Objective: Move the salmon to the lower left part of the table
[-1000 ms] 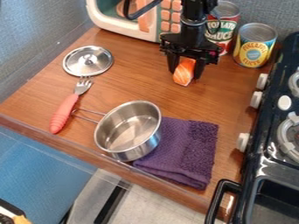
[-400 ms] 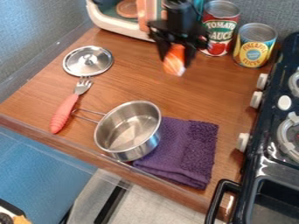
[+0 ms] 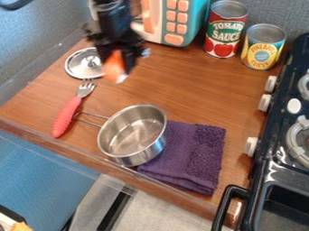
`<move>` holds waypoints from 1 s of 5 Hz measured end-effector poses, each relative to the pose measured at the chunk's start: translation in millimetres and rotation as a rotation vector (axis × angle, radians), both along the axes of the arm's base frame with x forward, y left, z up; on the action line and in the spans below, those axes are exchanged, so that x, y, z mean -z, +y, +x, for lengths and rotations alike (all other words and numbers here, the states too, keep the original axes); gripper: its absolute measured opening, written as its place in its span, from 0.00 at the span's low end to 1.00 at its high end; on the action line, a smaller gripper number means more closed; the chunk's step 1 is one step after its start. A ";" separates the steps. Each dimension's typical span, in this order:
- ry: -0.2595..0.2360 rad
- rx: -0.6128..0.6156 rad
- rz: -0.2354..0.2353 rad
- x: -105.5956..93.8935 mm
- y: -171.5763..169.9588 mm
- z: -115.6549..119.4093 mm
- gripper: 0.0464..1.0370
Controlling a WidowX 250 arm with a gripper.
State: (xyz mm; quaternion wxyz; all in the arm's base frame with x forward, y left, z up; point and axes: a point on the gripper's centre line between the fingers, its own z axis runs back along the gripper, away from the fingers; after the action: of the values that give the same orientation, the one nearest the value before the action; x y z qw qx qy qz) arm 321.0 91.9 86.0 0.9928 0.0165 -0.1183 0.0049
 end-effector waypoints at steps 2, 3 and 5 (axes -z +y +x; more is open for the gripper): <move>0.055 0.001 0.012 12.6 67.7 -57.2 0.54; 0.091 -0.006 0.053 15.0 91.2 -76.7 0.54; 0.185 -0.030 0.131 31.7 109.6 -85.1 0.61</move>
State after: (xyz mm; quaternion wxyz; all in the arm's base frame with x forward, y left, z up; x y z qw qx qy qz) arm 235.9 201.5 54.3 0.9961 0.0834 -0.0262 0.0105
